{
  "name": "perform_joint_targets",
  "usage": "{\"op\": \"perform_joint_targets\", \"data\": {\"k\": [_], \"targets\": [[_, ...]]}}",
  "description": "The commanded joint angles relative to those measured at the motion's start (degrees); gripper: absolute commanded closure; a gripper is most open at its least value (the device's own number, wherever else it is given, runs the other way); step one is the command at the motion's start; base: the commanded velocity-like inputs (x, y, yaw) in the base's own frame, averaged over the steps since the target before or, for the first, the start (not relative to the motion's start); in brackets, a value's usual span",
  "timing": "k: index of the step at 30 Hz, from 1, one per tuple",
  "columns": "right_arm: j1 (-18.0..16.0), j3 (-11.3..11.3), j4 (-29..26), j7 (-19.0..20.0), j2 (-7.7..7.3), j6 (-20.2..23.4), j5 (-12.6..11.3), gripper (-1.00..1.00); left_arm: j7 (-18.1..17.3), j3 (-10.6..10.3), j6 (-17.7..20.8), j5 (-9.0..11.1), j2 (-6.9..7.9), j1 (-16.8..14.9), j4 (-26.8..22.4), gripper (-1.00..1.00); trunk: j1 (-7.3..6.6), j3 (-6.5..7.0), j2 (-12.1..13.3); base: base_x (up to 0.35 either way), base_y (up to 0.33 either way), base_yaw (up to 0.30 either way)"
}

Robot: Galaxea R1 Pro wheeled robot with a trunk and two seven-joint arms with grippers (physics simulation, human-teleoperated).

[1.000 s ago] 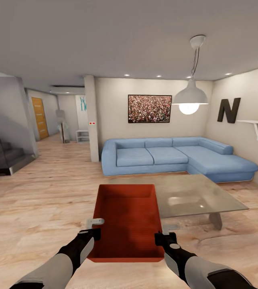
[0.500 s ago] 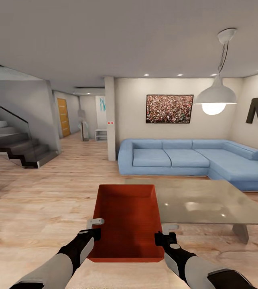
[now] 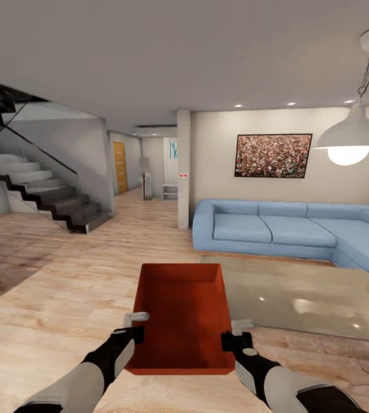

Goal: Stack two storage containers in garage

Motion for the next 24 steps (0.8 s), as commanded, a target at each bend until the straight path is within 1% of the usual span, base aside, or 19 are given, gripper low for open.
{"op": "perform_joint_targets", "data": {"k": [1,13,24], "targets": [[-0.02,-1.03,0.16,-0.15,0.02,-0.18,-0.11,1.0,3.73,1.75,-3.38,-1.18,-0.04,-0.07,-0.27,1.0,0.01,-0.1,-0.08,0.0,0.0,0.3],[-0.02,-1.03,0.14,-0.12,0.02,-0.18,-0.11,1.0,3.69,1.82,-3.38,-1.18,0.02,-0.07,-0.23,1.0,0.01,-0.1,-0.08,0.007,0.0,0.3],[-0.02,-1.02,0.16,-0.1,0.02,-0.18,-0.11,1.0,3.64,1.77,-3.38,-1.18,0.13,-0.07,-0.22,1.0,0.01,-0.1,-0.08,0.116,0.0,0.3]]}}
